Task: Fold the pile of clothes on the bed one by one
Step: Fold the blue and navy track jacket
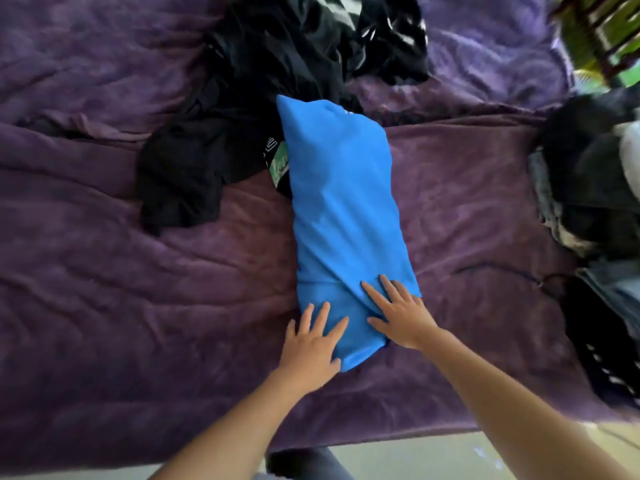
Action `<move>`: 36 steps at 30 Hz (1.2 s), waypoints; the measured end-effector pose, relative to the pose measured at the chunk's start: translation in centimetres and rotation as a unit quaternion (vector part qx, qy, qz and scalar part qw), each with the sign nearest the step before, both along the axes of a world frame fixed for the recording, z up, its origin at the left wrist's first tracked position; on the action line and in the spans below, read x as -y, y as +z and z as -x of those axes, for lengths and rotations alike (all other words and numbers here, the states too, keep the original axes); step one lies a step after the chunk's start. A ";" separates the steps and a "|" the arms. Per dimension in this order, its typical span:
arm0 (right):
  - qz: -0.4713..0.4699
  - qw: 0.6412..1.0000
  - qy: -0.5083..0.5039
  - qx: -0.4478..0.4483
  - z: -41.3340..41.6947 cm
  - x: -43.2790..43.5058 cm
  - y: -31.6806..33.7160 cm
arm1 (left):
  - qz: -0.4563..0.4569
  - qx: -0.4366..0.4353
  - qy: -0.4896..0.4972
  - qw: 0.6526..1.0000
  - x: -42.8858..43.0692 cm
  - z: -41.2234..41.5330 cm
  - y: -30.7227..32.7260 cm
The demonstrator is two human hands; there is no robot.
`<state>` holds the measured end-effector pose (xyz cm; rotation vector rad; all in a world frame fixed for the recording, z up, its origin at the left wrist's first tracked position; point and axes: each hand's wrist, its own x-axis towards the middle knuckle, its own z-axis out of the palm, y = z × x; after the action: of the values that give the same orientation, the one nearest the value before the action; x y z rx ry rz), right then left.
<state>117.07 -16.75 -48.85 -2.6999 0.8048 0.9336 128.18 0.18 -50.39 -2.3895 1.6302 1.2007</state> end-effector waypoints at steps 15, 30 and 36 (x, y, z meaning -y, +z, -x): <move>0.077 0.997 0.003 0.032 5.8 -3.7 -0.7 | -0.003 0.126 -0.158 0.979 -1.3 -0.5 -0.5; 0.160 0.932 0.116 0.304 4.4 0.2 -3.5 | 0.365 0.140 -0.207 0.897 1.8 -4.6 -2.5; 0.084 0.940 0.158 0.292 5.6 -1.5 1.4 | 0.188 -0.030 -0.134 0.973 0.7 -5.0 2.2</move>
<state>111.51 -15.22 -47.49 -3.0521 0.3440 0.0649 133.22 -0.50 -48.21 -2.2266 2.2908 0.9992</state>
